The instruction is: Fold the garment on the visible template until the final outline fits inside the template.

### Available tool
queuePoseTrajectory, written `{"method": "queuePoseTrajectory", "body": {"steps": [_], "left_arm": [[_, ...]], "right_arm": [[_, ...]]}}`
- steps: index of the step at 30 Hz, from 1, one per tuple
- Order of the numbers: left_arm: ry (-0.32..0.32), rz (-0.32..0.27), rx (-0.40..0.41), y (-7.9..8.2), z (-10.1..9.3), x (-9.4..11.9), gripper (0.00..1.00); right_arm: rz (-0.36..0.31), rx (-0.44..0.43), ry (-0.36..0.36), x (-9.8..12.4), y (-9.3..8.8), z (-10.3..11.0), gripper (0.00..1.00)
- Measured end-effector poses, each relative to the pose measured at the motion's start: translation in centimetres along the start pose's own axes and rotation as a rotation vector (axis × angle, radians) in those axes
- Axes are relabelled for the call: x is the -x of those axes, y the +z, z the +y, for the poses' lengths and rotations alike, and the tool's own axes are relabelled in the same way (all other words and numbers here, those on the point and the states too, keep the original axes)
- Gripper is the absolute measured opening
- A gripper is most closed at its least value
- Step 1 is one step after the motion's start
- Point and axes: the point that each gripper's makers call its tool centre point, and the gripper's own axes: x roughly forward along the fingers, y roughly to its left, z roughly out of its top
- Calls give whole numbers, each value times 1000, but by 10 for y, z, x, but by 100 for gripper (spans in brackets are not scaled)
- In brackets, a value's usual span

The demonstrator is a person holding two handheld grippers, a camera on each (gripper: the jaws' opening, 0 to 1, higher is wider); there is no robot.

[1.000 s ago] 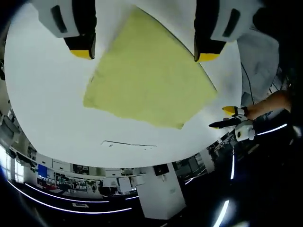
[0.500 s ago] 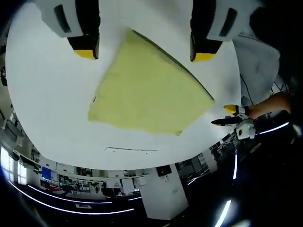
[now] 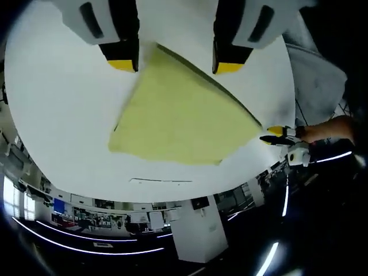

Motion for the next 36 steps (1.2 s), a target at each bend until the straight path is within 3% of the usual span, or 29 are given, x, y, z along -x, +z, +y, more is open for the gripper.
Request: {"method": "queuePoseTrajectory", "body": {"steps": [5,9,15,23,28,32,36], "left_arm": [[12,-9,36,-4,0,-5,30],[7,-1,56,-7,-1,-9,25],[-5,-5,76,-8,-5,-13,12],[-23,-5,86,-8,-10,-14,1],[-33,22,16,-7,-8,-12,0],[-51,66,-107,-5,-7,-9,0],[-71,86,-168,-4,-6,-6,0]], "right_arm": [[-2,1,-13,-1,-5,-2,38],[15,1,-31,-1,-10,-6,23],[4,-4,-50,0,-9,-9,16],[1,-3,-69,1,-9,-15,8],[-4,-18,-70,1,-9,-17,0],[-9,-25,-69,2,-9,-18,0],[-3,-24,-68,3,-10,-19,0]]}}
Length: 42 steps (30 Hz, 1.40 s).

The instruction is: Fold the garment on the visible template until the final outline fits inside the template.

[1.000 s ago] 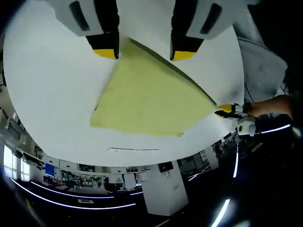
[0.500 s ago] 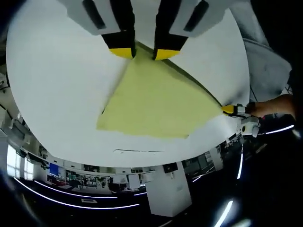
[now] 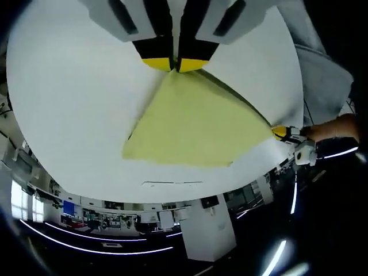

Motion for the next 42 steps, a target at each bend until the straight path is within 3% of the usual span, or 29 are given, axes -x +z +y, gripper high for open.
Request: {"method": "queuePoseTrajectory", "body": {"steps": [3,10,38,42], "left_arm": [[-12,36,-59,-4,-1,1,0],[-13,42,-62,-8,-3,2,0],[6,38,-30,-20,-13,18,0],[1,12,0,-18,-15,19,0]], "right_arm": [[-1,-3,-2,2,0,-1,0],[12,11,3,4,-3,3,0],[34,41,28,17,-19,21,0],[29,47,22,17,-19,22,0]]}}
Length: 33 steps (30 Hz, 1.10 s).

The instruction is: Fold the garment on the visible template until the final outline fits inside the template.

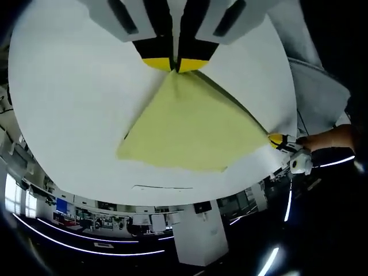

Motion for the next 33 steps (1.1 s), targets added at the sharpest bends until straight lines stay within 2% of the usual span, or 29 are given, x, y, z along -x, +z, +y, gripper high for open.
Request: {"method": "queuePoseTrajectory", "body": {"steps": [2,4,7,10,13,15,20,25,33], "left_arm": [[1,-4,6,-1,0,1,0],[8,-12,22,-1,1,1,4],[41,-28,34,1,5,3,21],[66,-56,69,5,9,5,34],[78,-73,100,9,12,8,40],[87,-97,115,15,14,12,43],[101,-149,127,32,14,19,59],[91,-140,158,40,6,25,68],[102,-157,140,51,-7,42,80]], "right_arm": [[-1,4,-6,-1,-1,0,1],[-9,-1,-5,-1,1,1,8],[-22,2,-3,-2,3,4,20],[-40,12,-4,-4,7,5,37],[-51,26,-6,-4,12,8,51],[-57,24,0,-4,15,10,56],[-70,31,6,-1,23,17,68],[-87,25,20,5,33,28,80],[-141,32,41,26,58,52,91]]}}
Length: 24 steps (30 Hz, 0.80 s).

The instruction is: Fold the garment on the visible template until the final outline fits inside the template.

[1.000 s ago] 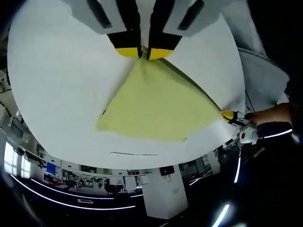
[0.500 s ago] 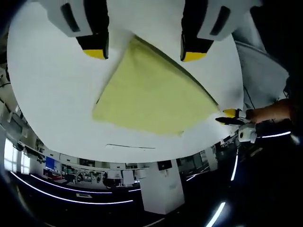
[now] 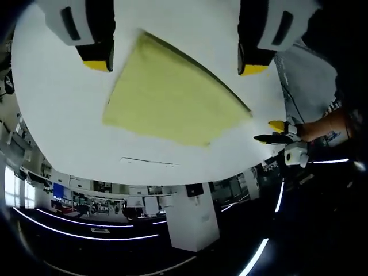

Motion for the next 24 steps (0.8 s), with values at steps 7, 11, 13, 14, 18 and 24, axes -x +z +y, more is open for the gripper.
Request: {"method": "queuePoseTrajectory", "body": {"steps": [7,11,13,14,18,24], "left_arm": [[21,1,7,4,-2,15,87],[32,-17,6,10,-5,23,91],[37,-23,4,13,-6,26,92],[39,-26,1,14,-7,27,92],[47,-35,-9,17,-13,33,97],[69,-21,-49,12,-18,42,99]], "right_arm": [[-16,8,-3,13,14,16,99],[-25,15,5,22,20,24,100],[-22,27,-1,27,20,27,100],[-18,28,-7,28,20,27,100],[-24,27,-24,38,21,29,100],[-23,9,-58,46,14,29,100]]}}
